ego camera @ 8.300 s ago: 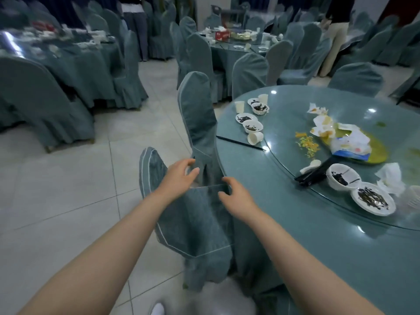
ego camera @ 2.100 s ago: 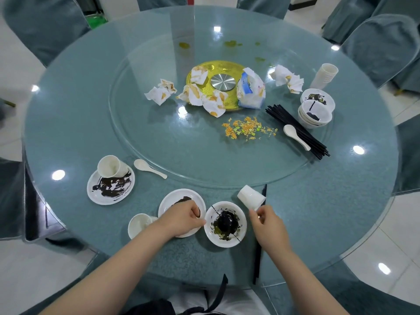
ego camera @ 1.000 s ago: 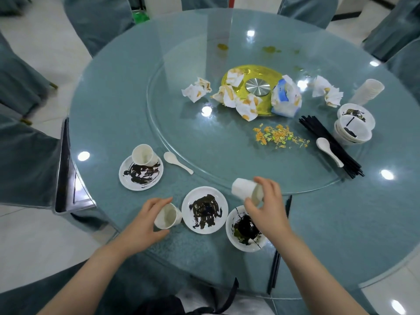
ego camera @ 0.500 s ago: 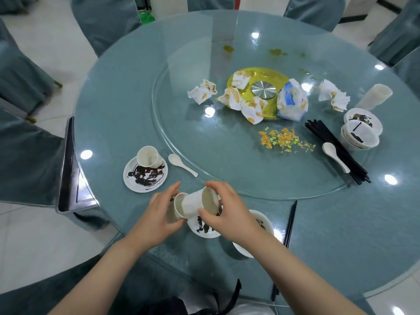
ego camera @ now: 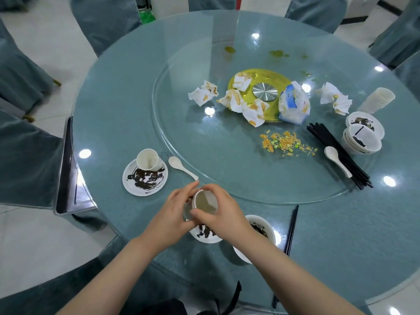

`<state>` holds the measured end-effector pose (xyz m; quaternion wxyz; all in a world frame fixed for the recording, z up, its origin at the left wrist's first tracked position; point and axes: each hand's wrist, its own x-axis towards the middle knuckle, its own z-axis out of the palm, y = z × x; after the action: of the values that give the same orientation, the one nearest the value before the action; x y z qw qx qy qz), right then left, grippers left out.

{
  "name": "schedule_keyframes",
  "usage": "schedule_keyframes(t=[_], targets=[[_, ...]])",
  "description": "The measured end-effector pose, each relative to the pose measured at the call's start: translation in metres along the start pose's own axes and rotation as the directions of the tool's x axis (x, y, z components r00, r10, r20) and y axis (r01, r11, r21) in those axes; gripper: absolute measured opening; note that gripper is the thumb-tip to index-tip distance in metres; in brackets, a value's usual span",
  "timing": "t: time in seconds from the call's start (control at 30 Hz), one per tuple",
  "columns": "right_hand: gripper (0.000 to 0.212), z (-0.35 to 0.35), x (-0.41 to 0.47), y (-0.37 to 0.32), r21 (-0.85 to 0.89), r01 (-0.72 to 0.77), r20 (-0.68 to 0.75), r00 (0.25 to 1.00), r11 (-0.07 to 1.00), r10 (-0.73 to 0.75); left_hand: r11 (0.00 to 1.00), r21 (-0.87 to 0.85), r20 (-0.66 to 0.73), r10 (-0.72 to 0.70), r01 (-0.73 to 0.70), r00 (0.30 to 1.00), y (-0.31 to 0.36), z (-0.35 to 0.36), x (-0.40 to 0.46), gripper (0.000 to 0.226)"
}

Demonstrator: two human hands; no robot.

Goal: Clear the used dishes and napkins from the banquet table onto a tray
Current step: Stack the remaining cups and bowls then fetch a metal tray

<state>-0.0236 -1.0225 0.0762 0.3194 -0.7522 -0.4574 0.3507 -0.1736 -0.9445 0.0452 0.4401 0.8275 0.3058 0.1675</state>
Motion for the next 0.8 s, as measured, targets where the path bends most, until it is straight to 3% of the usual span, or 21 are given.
schedule_keyframes(t=[0.17, 0.27, 0.4, 0.6, 0.8], targets=[[0.056, -0.002, 0.002, 0.009, 0.047, -0.12, -0.028, 0.992, 0.992, 0.121, 0.995, 0.089, 0.034, 0.046, -0.049, 0.998, -0.013, -0.018, 0.012, 0.08], [0.052, -0.006, 0.003, 0.016, 0.067, -0.151, -0.037, 0.987, 0.986, 0.154, 0.983, 0.179, -0.175, 0.003, 0.029, 0.985, -0.034, -0.035, 0.025, 0.071], [0.051, -0.011, 0.005, 0.02, 0.086, -0.174, -0.055, 0.982, 0.981, 0.179, 0.922, 0.303, -0.462, -0.081, 0.243, 0.883, -0.071, -0.058, 0.052, 0.072], [0.053, -0.014, 0.004, 0.021, 0.108, -0.181, -0.066, 0.98, 0.977, 0.189, 0.866, 0.036, -0.458, -0.43, 0.5, 0.778, -0.1, -0.066, 0.076, 0.089], [0.052, -0.019, 0.0, 0.024, 0.138, -0.184, -0.07, 0.978, 0.973, 0.195, 0.863, -0.017, -0.477, -0.45, 0.504, 0.755, -0.106, -0.067, 0.081, 0.074]])
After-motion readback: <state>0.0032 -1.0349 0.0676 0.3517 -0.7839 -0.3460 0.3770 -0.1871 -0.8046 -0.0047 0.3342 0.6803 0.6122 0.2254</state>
